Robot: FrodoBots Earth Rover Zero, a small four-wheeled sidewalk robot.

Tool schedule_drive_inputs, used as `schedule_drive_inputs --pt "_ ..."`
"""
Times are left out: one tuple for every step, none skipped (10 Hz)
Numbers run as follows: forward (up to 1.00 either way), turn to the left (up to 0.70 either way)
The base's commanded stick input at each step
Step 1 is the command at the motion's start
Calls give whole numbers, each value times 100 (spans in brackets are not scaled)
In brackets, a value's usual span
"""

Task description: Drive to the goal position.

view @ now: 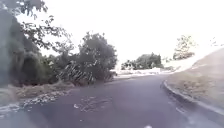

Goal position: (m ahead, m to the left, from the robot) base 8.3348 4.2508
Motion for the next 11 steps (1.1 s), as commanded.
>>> schedule_drive_inputs --pt "100 0" --pt "100 0" --pt "100 -18" --pt "100 -40" --pt "100 -40" --pt "100 0" --pt "100 0" --pt "100 0" --pt "100 0" --pt "100 0" --pt "100 0"
